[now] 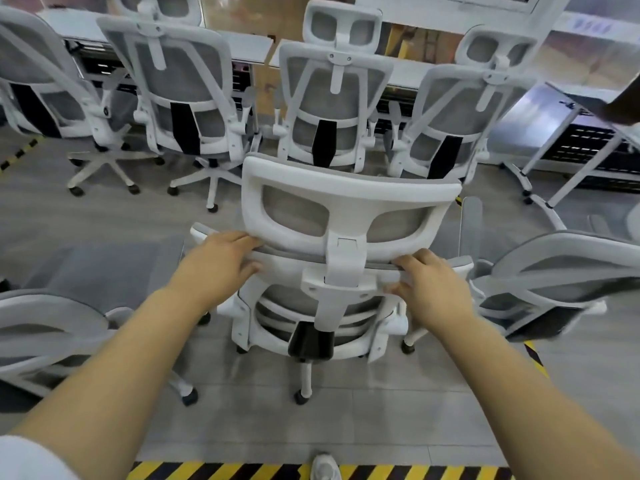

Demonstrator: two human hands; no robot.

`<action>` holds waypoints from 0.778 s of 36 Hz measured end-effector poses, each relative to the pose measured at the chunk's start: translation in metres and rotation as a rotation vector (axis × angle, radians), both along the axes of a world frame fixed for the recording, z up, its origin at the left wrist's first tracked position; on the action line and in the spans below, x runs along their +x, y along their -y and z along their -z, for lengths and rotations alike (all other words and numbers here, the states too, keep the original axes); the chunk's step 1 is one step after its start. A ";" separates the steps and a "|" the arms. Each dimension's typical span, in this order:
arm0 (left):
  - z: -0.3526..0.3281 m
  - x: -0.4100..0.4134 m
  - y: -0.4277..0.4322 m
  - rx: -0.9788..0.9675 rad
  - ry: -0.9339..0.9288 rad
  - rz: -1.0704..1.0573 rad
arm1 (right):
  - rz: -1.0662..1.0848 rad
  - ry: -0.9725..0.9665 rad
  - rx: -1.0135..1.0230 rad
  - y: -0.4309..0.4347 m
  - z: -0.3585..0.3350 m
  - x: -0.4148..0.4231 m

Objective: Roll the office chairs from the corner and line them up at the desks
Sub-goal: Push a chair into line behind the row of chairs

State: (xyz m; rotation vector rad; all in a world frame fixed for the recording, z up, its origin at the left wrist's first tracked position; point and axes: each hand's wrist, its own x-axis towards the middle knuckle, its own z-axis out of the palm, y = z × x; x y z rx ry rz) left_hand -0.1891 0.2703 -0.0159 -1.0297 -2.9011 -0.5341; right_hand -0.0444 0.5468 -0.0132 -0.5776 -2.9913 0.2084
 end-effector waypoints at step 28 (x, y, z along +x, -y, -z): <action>0.012 -0.025 -0.096 0.096 0.019 -0.078 | -0.014 0.049 -0.064 -0.105 -0.007 -0.059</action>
